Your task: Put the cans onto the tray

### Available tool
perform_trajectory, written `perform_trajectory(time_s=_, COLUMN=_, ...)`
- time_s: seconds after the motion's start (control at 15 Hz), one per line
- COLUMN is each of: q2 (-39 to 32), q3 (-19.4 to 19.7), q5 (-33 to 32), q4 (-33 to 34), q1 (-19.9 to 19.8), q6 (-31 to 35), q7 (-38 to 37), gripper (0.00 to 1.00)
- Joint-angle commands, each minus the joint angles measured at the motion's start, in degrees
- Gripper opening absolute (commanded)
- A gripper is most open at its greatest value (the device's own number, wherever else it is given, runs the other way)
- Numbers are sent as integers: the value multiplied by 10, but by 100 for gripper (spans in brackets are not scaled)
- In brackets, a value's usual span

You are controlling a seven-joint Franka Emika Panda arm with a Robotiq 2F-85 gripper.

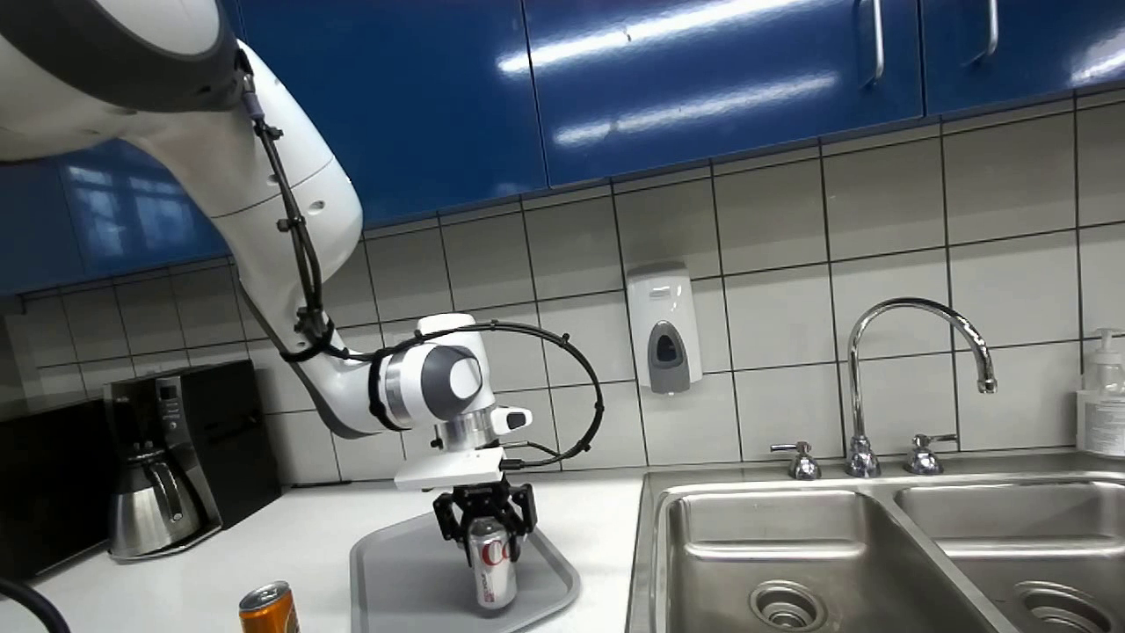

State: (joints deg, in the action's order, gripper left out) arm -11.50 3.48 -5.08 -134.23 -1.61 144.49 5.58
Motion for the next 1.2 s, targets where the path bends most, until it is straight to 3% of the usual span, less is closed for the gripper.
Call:
perform_trajectory(time_s=0.0, q2=25, q3=-2, q5=-13, q4=-22, q1=-4, q6=10, q7=5, gripper=41)
perform_trajectory(time_s=0.13, q2=25, q3=-1, q5=-15, q4=-25, q1=-3, q6=11, q7=4, gripper=41)
perform_trajectory(time_s=0.2, q2=26, q3=-1, q5=-17, q4=-26, q1=-3, q6=11, q7=3, gripper=91)
perform_trajectory(time_s=0.4, q2=30, q3=-1, q5=-19, q4=-28, q1=-3, q6=11, q7=2, gripper=100)
perform_trajectory(time_s=1.13, q2=114, q3=-2, q5=-17, q4=-52, q1=-4, q6=9, q7=-1, gripper=100)
